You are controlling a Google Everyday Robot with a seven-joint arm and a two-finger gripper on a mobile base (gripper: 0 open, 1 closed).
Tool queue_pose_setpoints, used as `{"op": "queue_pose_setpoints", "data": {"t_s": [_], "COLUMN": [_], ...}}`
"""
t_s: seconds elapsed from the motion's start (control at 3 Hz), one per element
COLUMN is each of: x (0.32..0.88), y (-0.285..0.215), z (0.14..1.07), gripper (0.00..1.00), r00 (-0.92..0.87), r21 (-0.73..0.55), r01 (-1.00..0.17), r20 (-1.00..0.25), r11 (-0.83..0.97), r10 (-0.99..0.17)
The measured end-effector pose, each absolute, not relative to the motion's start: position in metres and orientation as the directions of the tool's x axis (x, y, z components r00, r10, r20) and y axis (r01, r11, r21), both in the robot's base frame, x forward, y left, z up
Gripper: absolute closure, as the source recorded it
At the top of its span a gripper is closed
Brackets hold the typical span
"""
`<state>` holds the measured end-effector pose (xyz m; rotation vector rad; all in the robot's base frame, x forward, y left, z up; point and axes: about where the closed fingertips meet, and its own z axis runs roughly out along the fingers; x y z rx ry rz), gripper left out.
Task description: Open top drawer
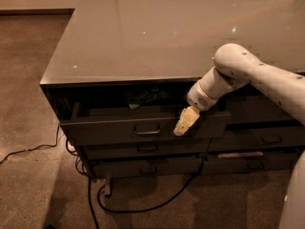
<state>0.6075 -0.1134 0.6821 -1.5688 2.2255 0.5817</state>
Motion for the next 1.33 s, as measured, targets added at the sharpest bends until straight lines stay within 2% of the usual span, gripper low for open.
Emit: {"op": "queue_pose_setpoints", "data": {"t_s": [0.67,1.0,1.33], "x": [0.591,0.571,0.571], "y": [-0.116,-0.126,-0.126], "z": [0.663,0.653,0.655], "gripper": [0.00,0.16,0.39], "r00": [-0.343,-0.371,-0.374], "r21": [0.161,0.164,0.164], "r01": [-0.939,-0.927,-0.926], "r20": [-0.526,-0.516,-0.516], "r11": [0.305,0.336,0.340], "r10": [-0.778,-0.772,-0.771]}}
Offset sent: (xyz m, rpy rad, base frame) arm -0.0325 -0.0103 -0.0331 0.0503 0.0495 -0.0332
